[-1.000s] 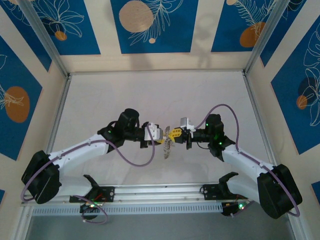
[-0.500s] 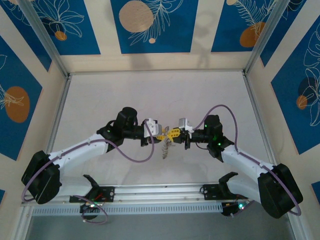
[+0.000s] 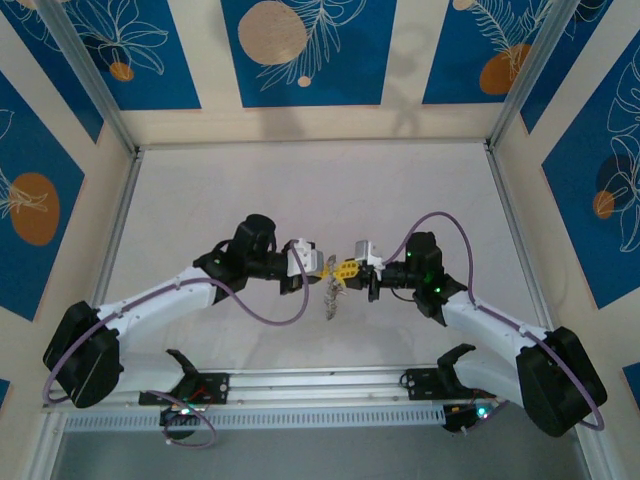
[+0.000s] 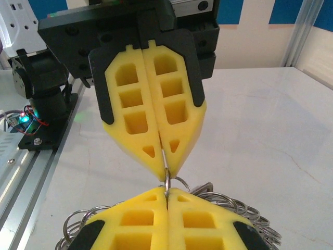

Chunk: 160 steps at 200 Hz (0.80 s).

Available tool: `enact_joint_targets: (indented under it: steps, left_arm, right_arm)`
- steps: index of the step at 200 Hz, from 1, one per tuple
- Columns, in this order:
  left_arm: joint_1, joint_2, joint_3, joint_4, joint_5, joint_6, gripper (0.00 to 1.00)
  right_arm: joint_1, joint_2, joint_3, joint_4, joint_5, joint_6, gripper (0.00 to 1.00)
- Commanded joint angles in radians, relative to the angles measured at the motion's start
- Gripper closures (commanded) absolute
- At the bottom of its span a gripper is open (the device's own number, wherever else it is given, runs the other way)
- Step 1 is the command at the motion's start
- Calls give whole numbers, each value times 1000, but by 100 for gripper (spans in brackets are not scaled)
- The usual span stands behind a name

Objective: Put the keys on the keyring

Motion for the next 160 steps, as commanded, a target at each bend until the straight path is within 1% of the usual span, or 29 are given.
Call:
enact_joint_targets:
  steps: [1, 21, 39, 48, 73, 94, 117, 141, 160]
  left_arm:
    - [-6, -1, 61, -107, -37, 60, 100]
    - [-20, -5, 93, -155, -103, 73, 100]
    - [-37, 1, 131, -215, -153, 96, 100]
    - [-44, 6, 150, -247, -171, 108, 100]
    - [-70, 29, 211, -336, -222, 137, 100]
    - [-89, 46, 251, -385, -238, 153, 100]
    - [-100, 54, 264, -390, -233, 148, 100]
    - [-92, 34, 224, -334, -248, 99, 100]
    - [-46, -3, 177, -282, -279, -4, 100]
  right_arm:
    - [11, -43, 26, -81, 38, -70, 100]
    - [14, -61, 32, -136, 67, -96, 96]
    - [18, -74, 36, -173, 90, -116, 86]
    - [20, -75, 45, -202, 97, -133, 82]
    - [27, -68, 75, -284, 116, -173, 81]
    - [34, -55, 82, -285, 119, -178, 81]
    - [47, -31, 89, -268, 116, -172, 81]
    - [55, -5, 97, -256, 131, -162, 81]
    - [60, 8, 99, -262, 138, -172, 81]
